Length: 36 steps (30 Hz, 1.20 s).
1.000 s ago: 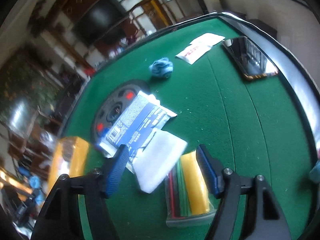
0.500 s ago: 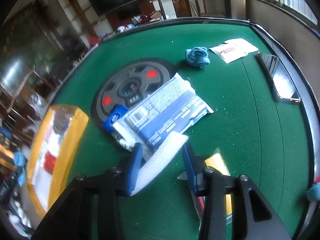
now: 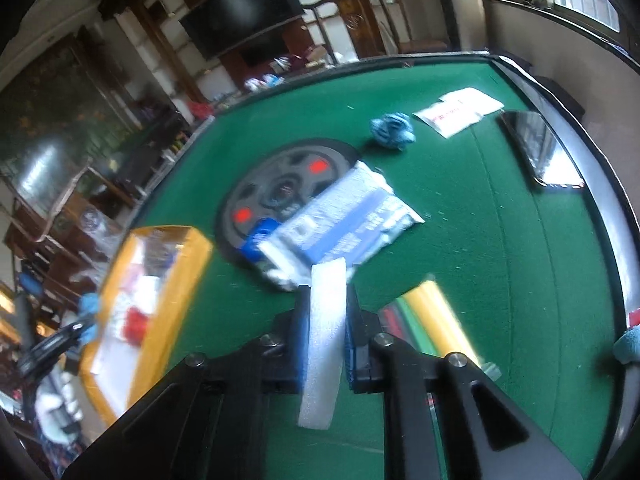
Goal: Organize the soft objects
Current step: 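Release the blue towel into the box with the left gripper while the right drops the foam block in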
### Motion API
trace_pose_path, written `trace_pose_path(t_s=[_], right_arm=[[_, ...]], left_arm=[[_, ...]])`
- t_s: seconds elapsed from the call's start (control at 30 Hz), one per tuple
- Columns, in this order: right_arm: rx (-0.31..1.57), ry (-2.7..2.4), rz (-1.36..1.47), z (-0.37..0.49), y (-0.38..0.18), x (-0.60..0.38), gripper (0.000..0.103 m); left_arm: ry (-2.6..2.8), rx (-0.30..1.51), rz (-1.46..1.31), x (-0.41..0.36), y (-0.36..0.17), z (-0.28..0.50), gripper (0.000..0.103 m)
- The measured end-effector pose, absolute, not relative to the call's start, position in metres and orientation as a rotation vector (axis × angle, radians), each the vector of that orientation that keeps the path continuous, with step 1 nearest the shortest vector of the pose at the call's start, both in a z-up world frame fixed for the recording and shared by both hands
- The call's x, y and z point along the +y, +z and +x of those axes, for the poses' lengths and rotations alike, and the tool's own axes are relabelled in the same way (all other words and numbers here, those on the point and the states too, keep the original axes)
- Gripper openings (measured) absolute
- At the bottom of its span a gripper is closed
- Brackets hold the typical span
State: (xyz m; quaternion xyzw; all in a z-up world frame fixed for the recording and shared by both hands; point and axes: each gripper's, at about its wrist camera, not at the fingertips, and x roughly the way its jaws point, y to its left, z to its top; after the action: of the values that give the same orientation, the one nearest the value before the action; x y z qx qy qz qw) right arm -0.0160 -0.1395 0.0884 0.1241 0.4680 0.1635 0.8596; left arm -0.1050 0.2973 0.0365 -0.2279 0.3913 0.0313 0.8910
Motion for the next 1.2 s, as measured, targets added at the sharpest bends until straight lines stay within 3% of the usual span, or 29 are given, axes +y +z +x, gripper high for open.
trace_pose_path(t_s=[0.43,0.83,0.93,0.97,1.0,1.2], right_arm=[[0.963,0.666,0.288,-0.038,0.109,-0.036,0.013],[1.019,0.794,0.229,-0.05,0.099,0.046,0.013],[1.045,0.837,0.226,-0.052,0.096,0.065,0.013],[1.054,0.852,0.226,-0.052,0.093,0.071,0.013],[1.071,0.876,0.227,-0.052,0.09,0.081,0.013],[1.191,0.98,0.242,-0.048,0.055,0.133,0.013]], left_arm=[[0.155,0.976,-0.402,0.299,0.006,-0.105,0.027],[0.197,1.045,-0.382,0.303,-0.002,-0.019,0.032],[0.193,1.039,-0.41,0.305,0.0,-0.019,0.047],[0.184,1.02,-0.42,0.306,0.004,-0.025,0.058],[0.174,1.0,-0.424,0.306,0.008,-0.03,0.063],[0.163,0.842,-0.458,0.317,0.043,-0.081,0.07]])
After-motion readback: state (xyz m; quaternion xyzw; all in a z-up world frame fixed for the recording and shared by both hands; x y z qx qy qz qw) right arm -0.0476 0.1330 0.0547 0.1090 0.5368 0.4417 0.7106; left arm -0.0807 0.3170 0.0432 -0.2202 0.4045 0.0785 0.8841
